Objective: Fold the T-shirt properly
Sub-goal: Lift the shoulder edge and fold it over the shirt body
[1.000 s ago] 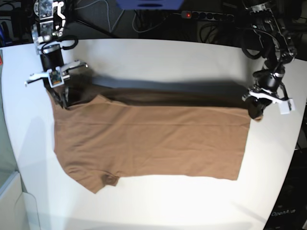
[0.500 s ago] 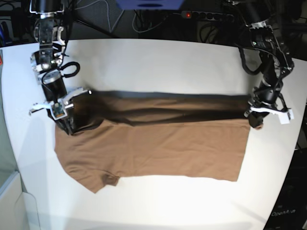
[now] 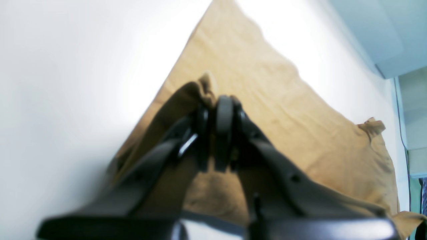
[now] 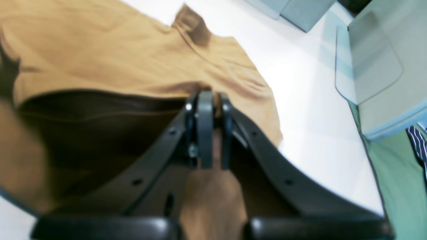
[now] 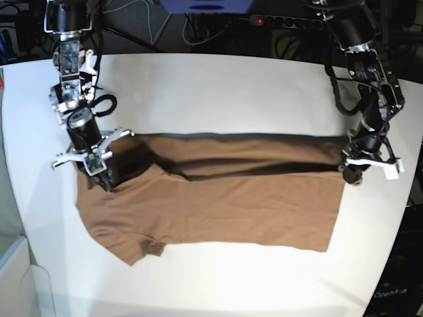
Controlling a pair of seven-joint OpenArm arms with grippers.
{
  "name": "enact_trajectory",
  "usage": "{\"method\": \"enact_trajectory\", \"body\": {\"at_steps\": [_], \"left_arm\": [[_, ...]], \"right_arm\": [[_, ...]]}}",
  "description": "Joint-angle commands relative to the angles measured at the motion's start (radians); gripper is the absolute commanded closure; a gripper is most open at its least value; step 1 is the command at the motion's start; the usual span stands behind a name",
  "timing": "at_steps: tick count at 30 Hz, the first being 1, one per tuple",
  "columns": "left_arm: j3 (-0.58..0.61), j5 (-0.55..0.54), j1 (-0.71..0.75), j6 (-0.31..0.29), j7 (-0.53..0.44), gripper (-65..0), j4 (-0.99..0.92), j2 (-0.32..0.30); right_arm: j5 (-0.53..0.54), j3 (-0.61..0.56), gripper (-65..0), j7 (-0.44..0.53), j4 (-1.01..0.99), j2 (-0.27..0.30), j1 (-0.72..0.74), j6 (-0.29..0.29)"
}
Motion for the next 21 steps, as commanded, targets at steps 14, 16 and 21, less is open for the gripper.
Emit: {"method": "enact_trajectory", "body": {"at_steps": [14, 16, 21], "left_arm": [[0.0, -0.013, -0.024, -0.01, -0.026, -2.4, 0.018, -0.014], [0.0, -0.013, -0.036, -0.01, -0.026, -2.4, 0.018, -0.014], [0.0, -0.013, -0.075, -0.01, -0.026, -2.4, -0.017, -0.019]], "right_arm": [[0.003, 0.003, -0.1, 0.029, -0.047, -0.003, 0.049, -0.006], [0.003, 0.003, -0.1, 0.029, -0.045, -0.003, 0.049, -0.006], [0.003, 0.003, -0.1, 0.029, -0.045, -0.003, 0.05, -0.006]]}}
